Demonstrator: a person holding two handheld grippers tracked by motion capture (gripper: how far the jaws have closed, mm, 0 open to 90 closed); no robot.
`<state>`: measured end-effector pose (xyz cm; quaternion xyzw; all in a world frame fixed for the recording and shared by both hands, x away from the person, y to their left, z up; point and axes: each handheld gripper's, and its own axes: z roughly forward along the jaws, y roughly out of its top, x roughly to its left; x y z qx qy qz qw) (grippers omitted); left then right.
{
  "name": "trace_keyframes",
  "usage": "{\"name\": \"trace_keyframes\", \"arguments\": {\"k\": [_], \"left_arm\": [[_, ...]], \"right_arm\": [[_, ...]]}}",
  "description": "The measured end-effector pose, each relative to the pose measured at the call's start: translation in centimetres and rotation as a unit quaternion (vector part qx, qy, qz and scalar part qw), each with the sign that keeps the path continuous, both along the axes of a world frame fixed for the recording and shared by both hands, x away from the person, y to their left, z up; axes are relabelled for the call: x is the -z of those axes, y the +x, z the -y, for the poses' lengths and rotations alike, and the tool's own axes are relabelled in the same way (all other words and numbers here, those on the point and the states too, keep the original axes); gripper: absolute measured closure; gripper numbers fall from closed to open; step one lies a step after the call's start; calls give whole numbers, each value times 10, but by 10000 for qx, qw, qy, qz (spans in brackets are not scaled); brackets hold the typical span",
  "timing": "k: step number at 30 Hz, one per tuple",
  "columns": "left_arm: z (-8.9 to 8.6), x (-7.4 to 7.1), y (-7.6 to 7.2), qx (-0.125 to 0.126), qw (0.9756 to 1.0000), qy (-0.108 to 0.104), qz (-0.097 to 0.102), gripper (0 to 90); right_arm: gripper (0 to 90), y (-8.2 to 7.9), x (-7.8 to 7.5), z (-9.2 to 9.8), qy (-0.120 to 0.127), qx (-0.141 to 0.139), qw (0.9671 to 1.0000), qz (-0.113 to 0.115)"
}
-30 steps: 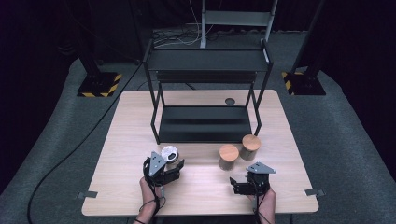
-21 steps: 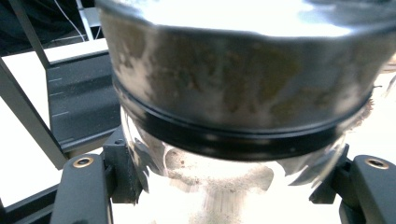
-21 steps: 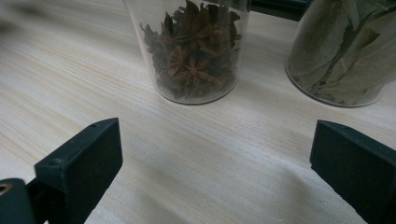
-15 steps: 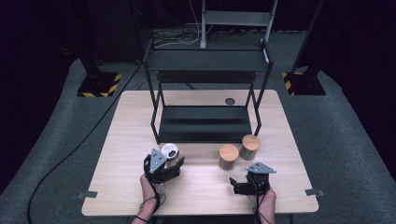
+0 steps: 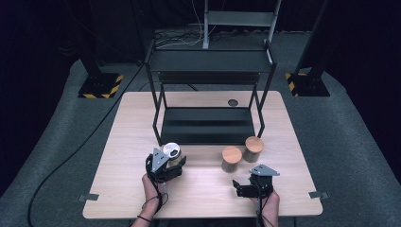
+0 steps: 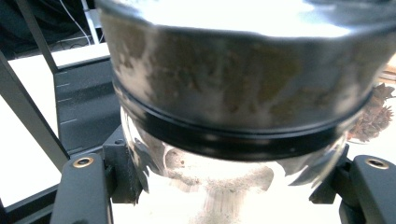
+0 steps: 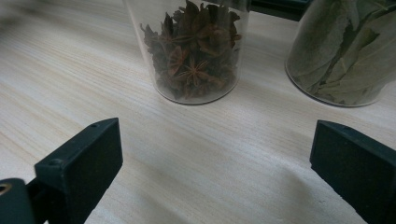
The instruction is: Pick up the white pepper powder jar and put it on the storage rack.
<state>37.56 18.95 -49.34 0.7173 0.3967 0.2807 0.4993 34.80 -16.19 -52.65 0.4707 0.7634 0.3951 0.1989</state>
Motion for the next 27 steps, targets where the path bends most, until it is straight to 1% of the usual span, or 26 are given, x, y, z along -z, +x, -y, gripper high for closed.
{"name": "trace_keyframes", "arguments": {"k": [12,15,20,24,27], "left_arm": [[1,-2,6,5,10000,42,16,305],[0,-2,8,-15,10000,17,6,305],[-1,-3,11,-47,10000,33,17,305],[-1,-3,14,-56,10000,53,5,305],[-1,-3,17,-68,10000,30,-27,305]], "right_arm": [[16,0,0,0,0,-6,10000,-9],[16,0,0,0,-2,-20,10000,-10],[16,0,0,0,-16,-32,10000,-17],[16,0,0,0,-4,-23,10000,-16],[16,1,0,0,6,-31,10000,-26]]}}
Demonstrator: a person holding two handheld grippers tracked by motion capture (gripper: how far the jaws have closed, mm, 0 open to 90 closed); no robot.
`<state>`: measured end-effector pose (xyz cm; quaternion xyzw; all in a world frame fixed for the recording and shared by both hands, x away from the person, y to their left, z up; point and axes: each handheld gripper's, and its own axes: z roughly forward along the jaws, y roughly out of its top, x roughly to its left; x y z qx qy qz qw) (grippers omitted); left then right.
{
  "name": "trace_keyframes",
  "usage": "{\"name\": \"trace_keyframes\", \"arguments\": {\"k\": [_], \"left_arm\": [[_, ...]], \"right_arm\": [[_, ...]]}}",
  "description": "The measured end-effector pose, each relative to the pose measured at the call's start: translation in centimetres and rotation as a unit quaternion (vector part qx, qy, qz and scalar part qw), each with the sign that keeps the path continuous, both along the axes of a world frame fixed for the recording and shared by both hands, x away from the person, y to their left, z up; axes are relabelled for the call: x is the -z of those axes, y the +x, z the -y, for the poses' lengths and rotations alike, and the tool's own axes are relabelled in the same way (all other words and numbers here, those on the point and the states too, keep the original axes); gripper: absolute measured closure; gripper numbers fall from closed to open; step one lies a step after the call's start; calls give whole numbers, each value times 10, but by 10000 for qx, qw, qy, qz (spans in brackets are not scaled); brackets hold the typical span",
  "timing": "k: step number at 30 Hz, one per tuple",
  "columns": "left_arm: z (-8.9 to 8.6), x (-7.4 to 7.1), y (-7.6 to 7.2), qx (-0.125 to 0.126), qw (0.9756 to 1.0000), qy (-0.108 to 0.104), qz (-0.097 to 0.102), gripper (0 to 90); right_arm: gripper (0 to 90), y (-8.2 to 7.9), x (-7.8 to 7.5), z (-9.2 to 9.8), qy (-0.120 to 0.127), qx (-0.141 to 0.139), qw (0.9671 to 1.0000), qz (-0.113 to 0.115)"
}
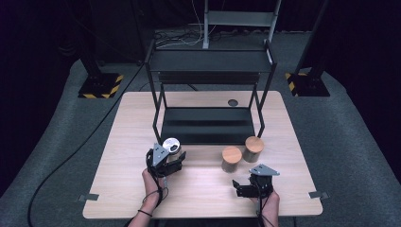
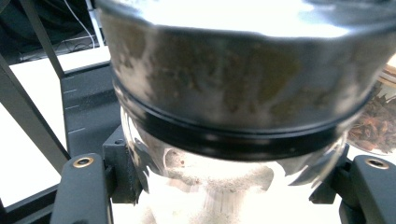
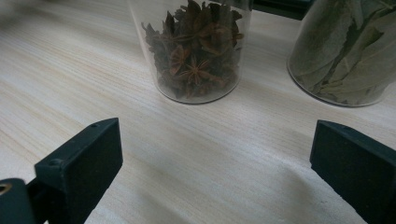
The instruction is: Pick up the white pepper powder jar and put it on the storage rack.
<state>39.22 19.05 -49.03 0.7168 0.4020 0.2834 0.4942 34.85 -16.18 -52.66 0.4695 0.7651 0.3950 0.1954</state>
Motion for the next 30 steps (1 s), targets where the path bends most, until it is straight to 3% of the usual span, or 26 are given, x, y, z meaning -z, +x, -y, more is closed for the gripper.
{"name": "trace_keyframes", "arguments": {"k": [30], "left_arm": [[1,5,14,-71,10000,38,-54,305]], "right_arm": [[16,0,0,0,15,16,10000,2]]}}
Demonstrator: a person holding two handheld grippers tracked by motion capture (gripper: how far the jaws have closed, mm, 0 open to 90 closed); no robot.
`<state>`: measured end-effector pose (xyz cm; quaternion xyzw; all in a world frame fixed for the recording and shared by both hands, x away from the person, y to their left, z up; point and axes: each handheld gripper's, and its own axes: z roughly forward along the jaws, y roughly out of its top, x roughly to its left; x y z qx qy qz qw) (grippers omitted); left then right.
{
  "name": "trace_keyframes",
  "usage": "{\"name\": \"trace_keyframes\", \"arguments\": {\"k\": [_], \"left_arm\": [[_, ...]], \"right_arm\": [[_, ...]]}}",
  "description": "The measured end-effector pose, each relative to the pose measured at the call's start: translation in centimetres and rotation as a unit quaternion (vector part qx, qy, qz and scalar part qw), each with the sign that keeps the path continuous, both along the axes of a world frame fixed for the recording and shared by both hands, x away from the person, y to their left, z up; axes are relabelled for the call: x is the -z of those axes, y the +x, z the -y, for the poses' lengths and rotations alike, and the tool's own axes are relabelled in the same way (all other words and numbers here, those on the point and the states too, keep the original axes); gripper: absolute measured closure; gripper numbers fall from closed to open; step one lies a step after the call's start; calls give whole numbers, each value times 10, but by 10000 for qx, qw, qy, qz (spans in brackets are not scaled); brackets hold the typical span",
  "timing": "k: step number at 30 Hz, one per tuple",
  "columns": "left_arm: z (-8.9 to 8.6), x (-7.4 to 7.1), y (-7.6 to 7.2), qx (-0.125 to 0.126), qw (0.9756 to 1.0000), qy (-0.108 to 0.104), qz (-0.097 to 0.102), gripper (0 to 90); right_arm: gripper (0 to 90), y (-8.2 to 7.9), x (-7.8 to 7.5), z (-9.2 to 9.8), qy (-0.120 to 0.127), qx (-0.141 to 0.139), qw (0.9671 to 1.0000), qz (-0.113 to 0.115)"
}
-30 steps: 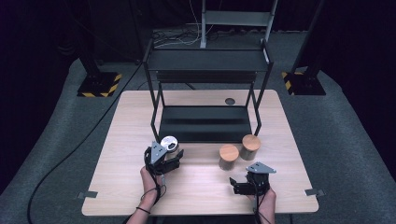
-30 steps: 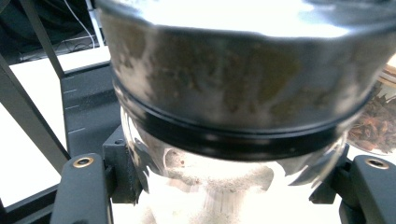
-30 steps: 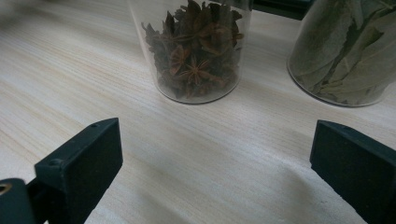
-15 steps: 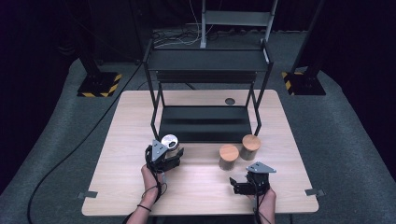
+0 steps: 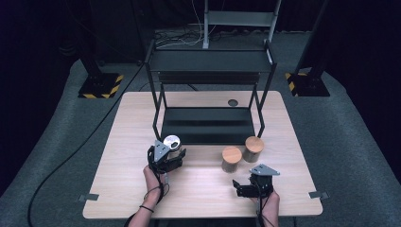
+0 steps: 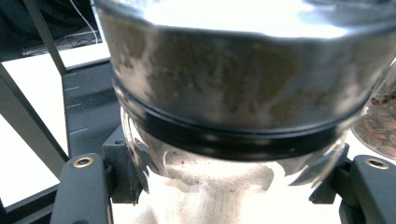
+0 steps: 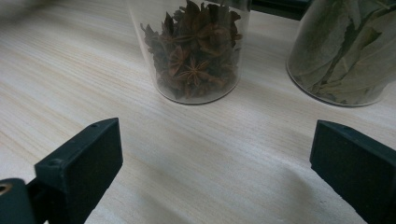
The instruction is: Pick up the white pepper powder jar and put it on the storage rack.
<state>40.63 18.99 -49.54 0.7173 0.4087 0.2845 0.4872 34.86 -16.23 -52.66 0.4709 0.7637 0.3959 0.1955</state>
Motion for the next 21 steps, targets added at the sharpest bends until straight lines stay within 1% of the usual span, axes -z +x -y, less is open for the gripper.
{"name": "trace_keyframes", "arguments": {"k": [16,21], "left_arm": [[1,1,7,-34,10000,15,-9,304],[1,1,10,-44,10000,-14,-18,305]], "right_arm": [[16,0,0,0,-5,-2,10000,-6],[17,0,0,0,-1,6,10000,2]]}}
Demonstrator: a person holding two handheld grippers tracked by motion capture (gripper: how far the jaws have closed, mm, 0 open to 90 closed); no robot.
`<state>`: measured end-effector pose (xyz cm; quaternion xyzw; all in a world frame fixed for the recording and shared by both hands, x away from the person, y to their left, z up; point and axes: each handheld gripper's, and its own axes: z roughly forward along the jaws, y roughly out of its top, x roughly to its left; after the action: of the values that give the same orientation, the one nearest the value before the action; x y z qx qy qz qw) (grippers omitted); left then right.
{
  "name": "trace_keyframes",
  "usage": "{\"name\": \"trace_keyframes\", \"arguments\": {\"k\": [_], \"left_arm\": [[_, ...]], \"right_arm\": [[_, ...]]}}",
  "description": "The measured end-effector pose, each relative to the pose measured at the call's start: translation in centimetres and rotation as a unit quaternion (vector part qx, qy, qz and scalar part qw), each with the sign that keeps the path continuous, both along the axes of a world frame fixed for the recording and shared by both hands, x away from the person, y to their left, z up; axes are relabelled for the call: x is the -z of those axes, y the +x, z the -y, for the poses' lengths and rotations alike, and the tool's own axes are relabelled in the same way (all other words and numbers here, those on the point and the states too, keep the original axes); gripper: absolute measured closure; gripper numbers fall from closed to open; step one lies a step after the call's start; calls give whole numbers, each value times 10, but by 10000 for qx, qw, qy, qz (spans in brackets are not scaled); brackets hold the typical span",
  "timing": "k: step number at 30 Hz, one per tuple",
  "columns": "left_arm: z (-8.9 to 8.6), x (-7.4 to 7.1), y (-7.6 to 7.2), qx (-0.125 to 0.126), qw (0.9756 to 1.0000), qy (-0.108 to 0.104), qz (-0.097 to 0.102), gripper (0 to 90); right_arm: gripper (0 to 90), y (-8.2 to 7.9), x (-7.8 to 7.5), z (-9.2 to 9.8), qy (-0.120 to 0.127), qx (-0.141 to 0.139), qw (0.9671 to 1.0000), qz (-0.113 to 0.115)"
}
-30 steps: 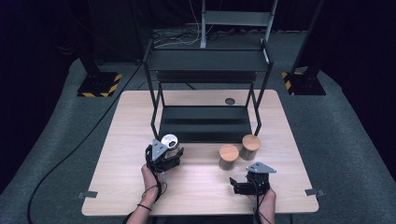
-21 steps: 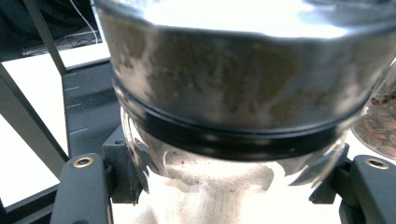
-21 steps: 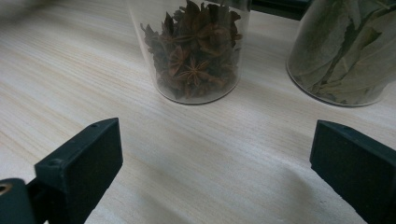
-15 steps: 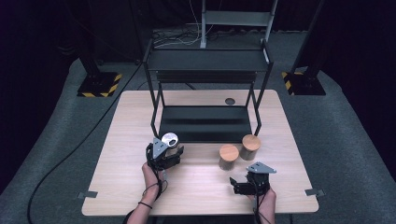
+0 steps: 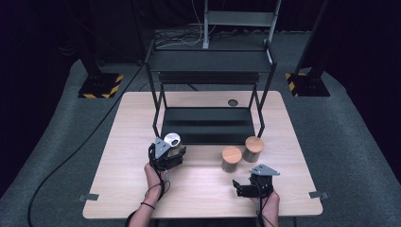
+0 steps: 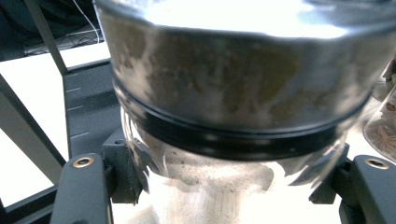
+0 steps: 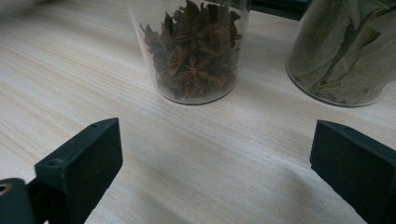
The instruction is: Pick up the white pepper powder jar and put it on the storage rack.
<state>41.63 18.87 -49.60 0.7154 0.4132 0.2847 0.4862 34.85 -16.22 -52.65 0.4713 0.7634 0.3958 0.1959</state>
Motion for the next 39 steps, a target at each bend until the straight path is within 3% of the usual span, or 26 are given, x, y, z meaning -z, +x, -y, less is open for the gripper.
{"name": "trace_keyframes", "arguments": {"k": [39], "left_arm": [[6,-6,13,54,10000,0,38,305]], "right_arm": [[16,0,0,0,3,-20,10000,-2]]}}
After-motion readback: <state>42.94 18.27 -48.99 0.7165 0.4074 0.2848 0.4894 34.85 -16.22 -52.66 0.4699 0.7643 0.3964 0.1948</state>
